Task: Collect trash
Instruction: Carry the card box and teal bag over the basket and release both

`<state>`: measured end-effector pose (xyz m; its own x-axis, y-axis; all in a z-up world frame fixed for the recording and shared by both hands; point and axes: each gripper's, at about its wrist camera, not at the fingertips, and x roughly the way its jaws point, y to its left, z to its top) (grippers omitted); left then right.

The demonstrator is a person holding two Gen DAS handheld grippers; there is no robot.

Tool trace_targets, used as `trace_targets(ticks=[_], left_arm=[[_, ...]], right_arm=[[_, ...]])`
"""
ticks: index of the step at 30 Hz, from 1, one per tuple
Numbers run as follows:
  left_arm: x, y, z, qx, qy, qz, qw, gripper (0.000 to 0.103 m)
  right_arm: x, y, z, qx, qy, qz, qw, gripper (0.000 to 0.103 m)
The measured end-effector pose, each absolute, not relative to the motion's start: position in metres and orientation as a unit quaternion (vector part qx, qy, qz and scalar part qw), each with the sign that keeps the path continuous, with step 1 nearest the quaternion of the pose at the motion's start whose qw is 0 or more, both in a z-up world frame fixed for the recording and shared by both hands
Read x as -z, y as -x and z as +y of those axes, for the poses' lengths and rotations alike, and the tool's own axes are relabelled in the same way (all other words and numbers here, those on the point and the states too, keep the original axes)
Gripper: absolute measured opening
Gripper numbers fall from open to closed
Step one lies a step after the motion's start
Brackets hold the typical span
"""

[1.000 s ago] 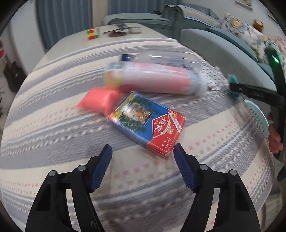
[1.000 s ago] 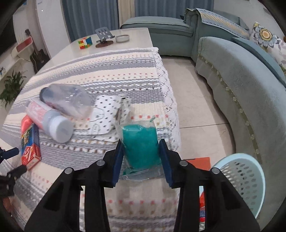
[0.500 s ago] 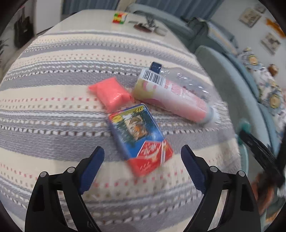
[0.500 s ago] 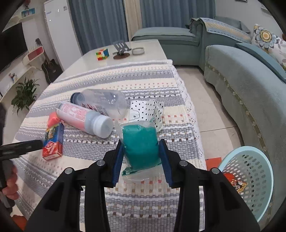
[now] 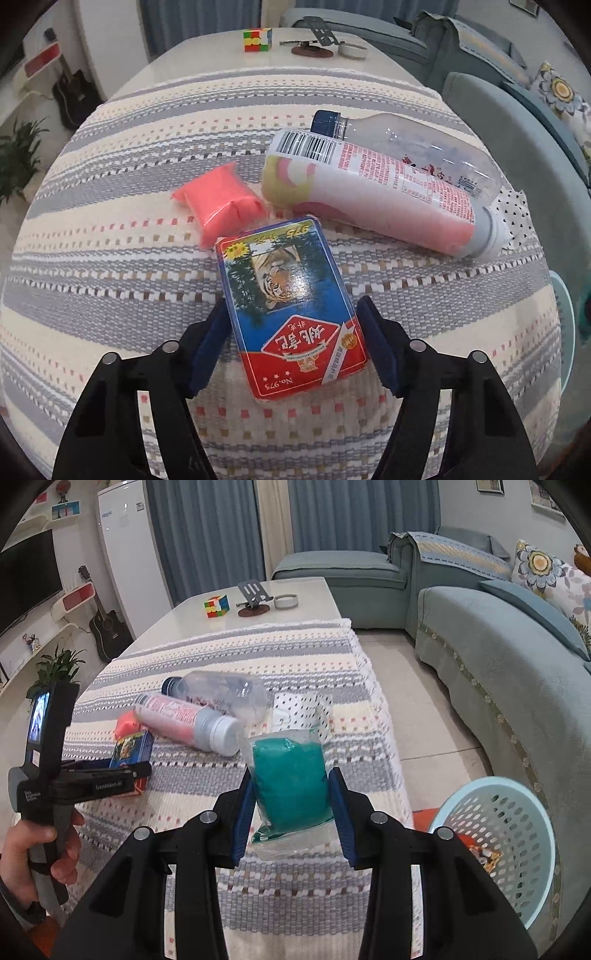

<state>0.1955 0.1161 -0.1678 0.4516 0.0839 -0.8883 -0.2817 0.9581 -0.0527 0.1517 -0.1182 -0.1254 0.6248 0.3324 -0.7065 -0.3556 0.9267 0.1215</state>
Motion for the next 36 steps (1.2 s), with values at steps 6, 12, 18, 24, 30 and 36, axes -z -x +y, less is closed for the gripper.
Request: trace_targets(ticks=[6,12,18,24,30,36], left_arm=[[0.116,-0.142,0.112,-0.044,0.125,0.429,0.894,0.06],[0.026,-0.116,0.064,0.038,0.103,0.331,0.937,0.06],[-0.037,-0.115,-0.03,0.118,0.061,0.271,0.953,0.061],[-0.043,-0.127,-0.12,0.182,0.033,0.264,0.947,0.061],[-0.001,-0.146,-0.174,0.228,0.025,0.305,0.924,0.061],[0.057,-0.169,-0.202,0.263,0.015,0.36,0.895,0.061]], right_arm=[[0.115,-0.14,-0.125,-0.185,0.008,0.379,0.907,0.036],[0.053,-0.124,-0.159,-0.156,-0.016,0.323,0.933,0.036],[0.001,-0.107,-0.224,-0.092,-0.036,0.273,0.957,0.036],[0.002,-0.109,-0.299,-0.013,-0.07,0.281,0.957,0.036],[0.042,-0.118,-0.352,0.044,-0.109,0.325,0.938,0.036],[0.095,-0.129,-0.379,0.076,-0.133,0.378,0.913,0.036]])
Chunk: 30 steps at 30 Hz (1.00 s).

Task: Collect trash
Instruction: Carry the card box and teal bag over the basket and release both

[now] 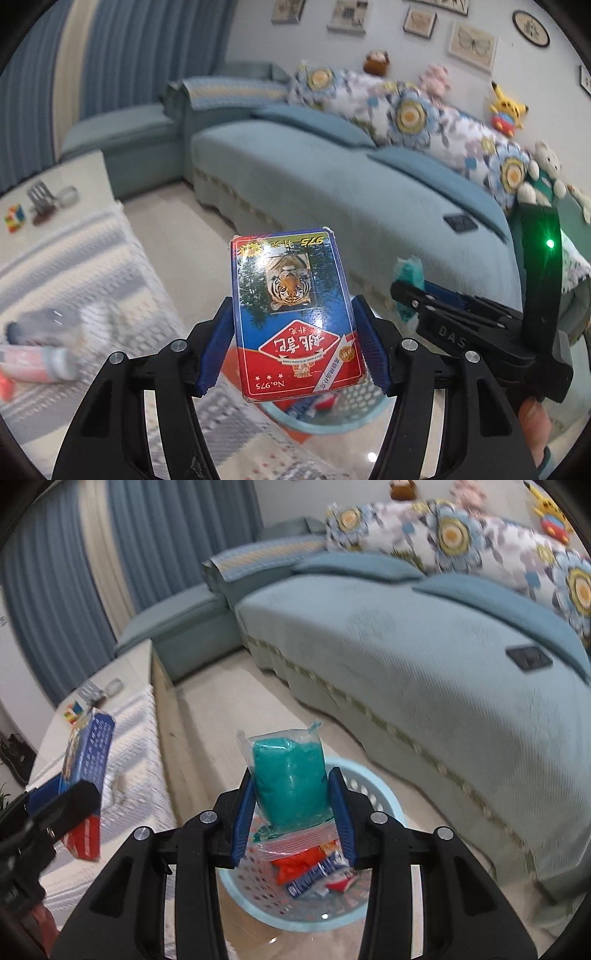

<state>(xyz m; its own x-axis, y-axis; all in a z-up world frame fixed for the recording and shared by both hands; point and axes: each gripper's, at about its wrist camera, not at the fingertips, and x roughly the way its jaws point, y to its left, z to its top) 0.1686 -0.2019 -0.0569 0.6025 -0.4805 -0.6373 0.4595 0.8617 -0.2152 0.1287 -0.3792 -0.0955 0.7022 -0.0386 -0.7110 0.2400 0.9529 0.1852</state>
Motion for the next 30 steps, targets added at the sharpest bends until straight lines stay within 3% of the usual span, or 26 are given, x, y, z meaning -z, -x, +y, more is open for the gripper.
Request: trace_targets(ticks=[5,11,14,16,30], left_arm=[[0.114,-0.183,-0.201,0.262,0.043,0.42,0.868,0.061],[0.139,-0.191,-0.203,0.267,0.024,0.442,0.856,0.064],[0.144,-0.193,-0.204,0.266,0.006,0.447,0.854,0.077],[0.145,-0.195,-0.198,0.268,0.019,0.45,0.852,0.079],[0.113,-0.185,-0.125,0.244,0.062,0.425,0.869,0.079]], right_arm=[[0.139,-0.137,-0.389,0.087,-0.152,0.427,0.887,0.036],[0.177,-0.138,-0.385,0.096,-0.155,0.459,0.87,0.037],[0.188,-0.14,-0.385,0.092,-0.156,0.474,0.862,0.039],[0.191,-0.141,-0.389,0.091,-0.16,0.475,0.861,0.039],[0.166,-0.143,-0.359,0.063,-0.146,0.457,0.875,0.043]])
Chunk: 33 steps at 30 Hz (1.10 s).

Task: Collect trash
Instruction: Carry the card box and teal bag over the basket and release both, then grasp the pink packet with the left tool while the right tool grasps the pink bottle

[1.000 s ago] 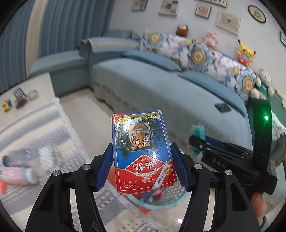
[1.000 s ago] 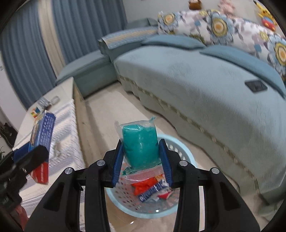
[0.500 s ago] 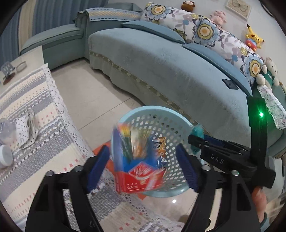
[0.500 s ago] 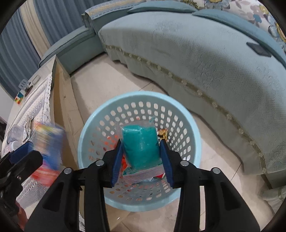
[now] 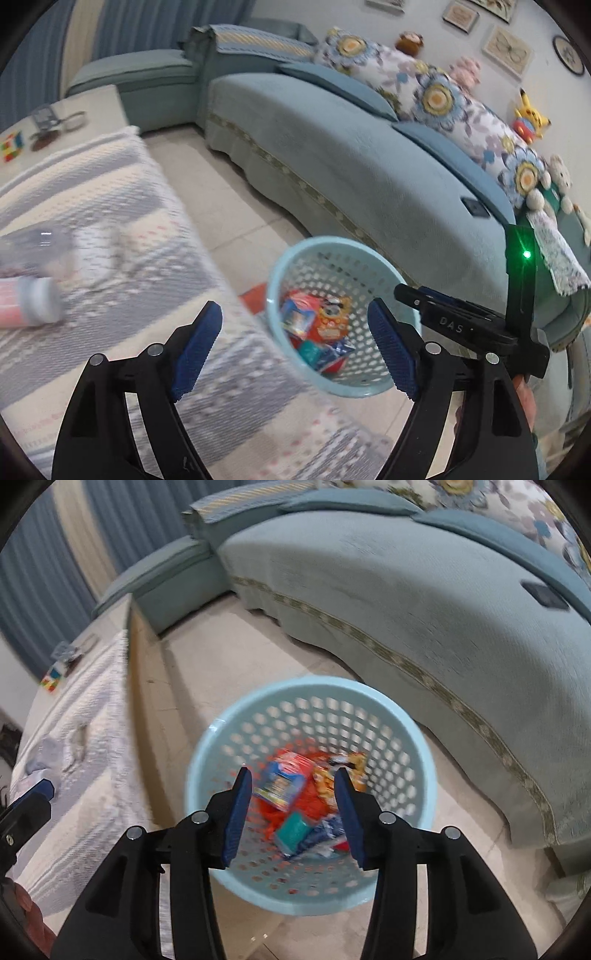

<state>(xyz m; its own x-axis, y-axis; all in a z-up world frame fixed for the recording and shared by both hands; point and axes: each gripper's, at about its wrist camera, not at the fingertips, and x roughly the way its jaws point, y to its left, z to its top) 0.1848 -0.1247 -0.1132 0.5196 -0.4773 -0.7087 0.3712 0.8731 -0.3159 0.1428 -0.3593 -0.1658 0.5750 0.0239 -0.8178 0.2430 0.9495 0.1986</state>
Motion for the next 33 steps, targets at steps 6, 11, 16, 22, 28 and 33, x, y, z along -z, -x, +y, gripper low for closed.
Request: trace_targets(ticks=[6,11,16,22,28,33], left_arm=[[0.085,-0.172,-0.041,0.175,0.086,0.399,0.896,0.079],[0.066,-0.162,0.045,0.1,0.13,0.378,0.911,0.079],[0.065,-0.158,0.119,0.017,0.131,0.375,0.918,0.079],[0.088,-0.156,0.18,-0.054,0.14,0.381,0.912,0.079],[0.123,-0.167,0.203,-0.07,0.158,0.403,0.899,0.079],[0.141,-0.18,0.208,-0.065,0.162,0.418,0.892,0.079]], right_arm=[[0.142,-0.153,-0.307,0.008,-0.127,0.436,0.891,0.043],[0.118,-0.16,-0.259,-0.049,-0.118,0.403,0.906,0.043],[0.092,-0.17,-0.191,-0.118,-0.082,0.371,0.918,0.043],[0.09,-0.186,-0.106,-0.188,-0.033,0.366,0.911,0.043],[0.112,-0.203,-0.041,-0.247,0.005,0.386,0.889,0.043],[0.128,-0.221,-0.018,-0.269,0.006,0.399,0.877,0.043]])
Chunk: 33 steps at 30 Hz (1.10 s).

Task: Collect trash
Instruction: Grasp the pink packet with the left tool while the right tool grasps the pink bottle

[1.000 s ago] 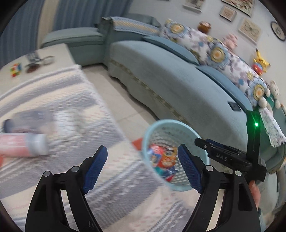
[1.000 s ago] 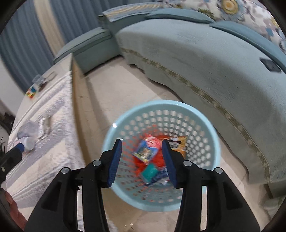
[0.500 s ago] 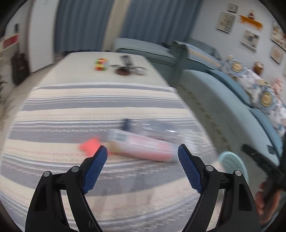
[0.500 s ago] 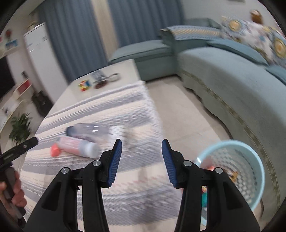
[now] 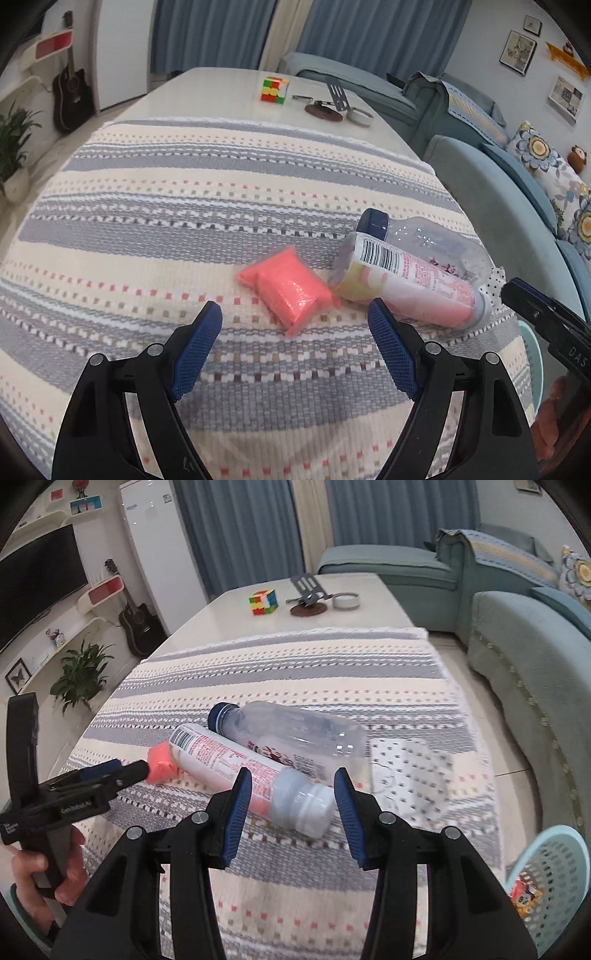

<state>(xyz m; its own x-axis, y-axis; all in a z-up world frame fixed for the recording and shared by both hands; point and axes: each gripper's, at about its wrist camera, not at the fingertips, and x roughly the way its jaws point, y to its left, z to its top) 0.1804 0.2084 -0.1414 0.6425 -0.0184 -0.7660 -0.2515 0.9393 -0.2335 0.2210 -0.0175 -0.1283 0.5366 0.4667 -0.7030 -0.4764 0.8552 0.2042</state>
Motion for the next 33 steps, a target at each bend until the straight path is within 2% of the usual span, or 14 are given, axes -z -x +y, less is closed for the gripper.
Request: trace_targets(ticks=[7,11,12,13,14,17,20,22,24,25,26,28,31,33], left_arm=[[0.16,-0.21,0.213,-0.098,0.151,0.447,0.876,0.079],[0.168,-0.222,0.211,-0.098,0.141,0.458,0.872,0.073],[0.168,-0.222,0.211,-0.096,0.139,0.458,0.873,0.069],[0.168,-0.223,0.212,-0.094,0.14,0.458,0.873,0.058],[0.168,-0.222,0.213,-0.091,0.141,0.458,0.873,0.053],[0.168,-0.21,0.221,-0.082,0.149,0.458,0.873,0.028],[0.169,-0.199,0.229,-0.073,0.159,0.458,0.872,0.014],[0.17,-0.193,0.234,-0.066,0.165,0.458,0.871,0.012],[0.17,-0.187,0.238,-0.057,0.169,0.456,0.872,0.013],[0.169,-0.184,0.24,-0.054,0.17,0.454,0.873,0.016],[0.168,-0.182,0.241,-0.05,0.172,0.451,0.874,0.033],[0.163,-0.178,0.246,-0.061,0.17,0.439,0.88,0.057],[0.155,-0.174,0.254,-0.058,0.178,0.418,0.889,0.063],[0.152,-0.178,0.259,-0.059,0.177,0.407,0.894,0.071]], right_arm=[[0.144,-0.234,-0.003,-0.29,0.013,0.426,0.857,0.043],[0.148,-0.229,0.006,-0.307,0.031,0.439,0.844,0.043],[0.148,-0.226,0.007,-0.314,0.036,0.443,0.839,0.043],[0.149,-0.221,0.008,-0.322,0.038,0.446,0.834,0.043],[0.15,-0.217,0.009,-0.329,0.039,0.447,0.831,0.043],[0.15,-0.197,0.014,-0.343,0.046,0.448,0.824,0.043],[0.151,-0.18,0.023,-0.365,0.049,0.453,0.812,0.043],[0.15,-0.172,0.031,-0.372,0.056,0.452,0.809,0.043],[0.148,-0.173,0.037,-0.37,0.055,0.452,0.81,0.043],[0.147,-0.175,0.039,-0.366,0.052,0.452,0.812,0.044],[0.146,-0.177,0.042,-0.362,0.05,0.451,0.814,0.047],[0.145,-0.186,0.048,-0.339,0.047,0.449,0.825,0.052],[0.146,-0.195,0.055,-0.331,0.031,0.449,0.829,0.052],[0.147,-0.198,0.06,-0.328,0.024,0.442,0.835,0.052]])
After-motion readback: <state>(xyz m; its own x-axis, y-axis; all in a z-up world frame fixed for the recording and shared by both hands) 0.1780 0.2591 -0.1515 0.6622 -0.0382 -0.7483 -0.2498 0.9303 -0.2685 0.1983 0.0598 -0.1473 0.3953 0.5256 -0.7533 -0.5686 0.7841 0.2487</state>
